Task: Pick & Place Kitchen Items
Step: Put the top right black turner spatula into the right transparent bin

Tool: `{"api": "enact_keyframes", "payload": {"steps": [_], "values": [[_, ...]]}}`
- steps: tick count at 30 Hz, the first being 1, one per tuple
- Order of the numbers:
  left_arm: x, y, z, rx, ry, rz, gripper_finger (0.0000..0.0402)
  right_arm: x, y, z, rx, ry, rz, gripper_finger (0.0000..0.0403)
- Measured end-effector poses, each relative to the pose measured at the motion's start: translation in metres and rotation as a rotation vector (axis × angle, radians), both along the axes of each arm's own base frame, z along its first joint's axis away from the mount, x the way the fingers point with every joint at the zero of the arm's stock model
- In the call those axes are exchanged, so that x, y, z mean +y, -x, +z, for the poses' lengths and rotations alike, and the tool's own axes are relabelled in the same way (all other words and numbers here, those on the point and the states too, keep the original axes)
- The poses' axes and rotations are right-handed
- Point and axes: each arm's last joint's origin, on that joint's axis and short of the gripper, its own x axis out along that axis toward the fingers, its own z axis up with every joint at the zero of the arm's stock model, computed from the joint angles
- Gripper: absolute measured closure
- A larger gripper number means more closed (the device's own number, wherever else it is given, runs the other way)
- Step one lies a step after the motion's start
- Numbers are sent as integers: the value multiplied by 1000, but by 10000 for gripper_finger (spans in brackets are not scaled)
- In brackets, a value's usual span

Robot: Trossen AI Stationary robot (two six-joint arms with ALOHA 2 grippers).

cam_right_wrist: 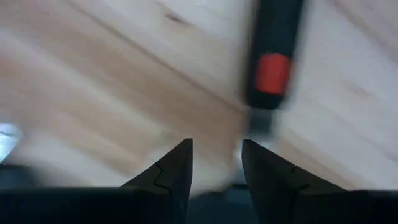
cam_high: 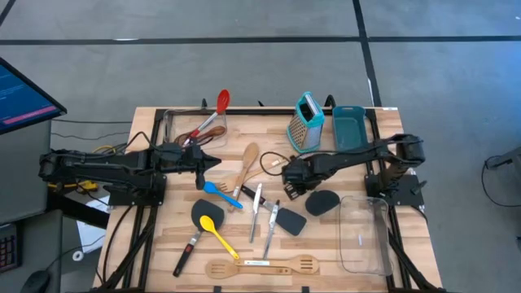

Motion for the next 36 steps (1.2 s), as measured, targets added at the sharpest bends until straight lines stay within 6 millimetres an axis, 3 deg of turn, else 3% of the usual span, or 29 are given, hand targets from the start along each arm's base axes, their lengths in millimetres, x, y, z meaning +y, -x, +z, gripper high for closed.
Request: {"api": "enact_keyframes", "payload": {"steps": [3, 9, 26, 36], "values": [[0, 0, -1, 8, 0, 4, 399, -1, -7, 2, 84, 30, 28, 269], [1, -2, -3, 21, -2, 6, 399, -1, -23, 11, 71, 52, 122, 272], [1, -5, -6, 43, 0, 6, 399, -6, -12, 11, 192, 41, 213, 322], [1, -5, -6, 44, 0, 5, 399, -2, -9, 12, 235, 47, 353, 360]]}}
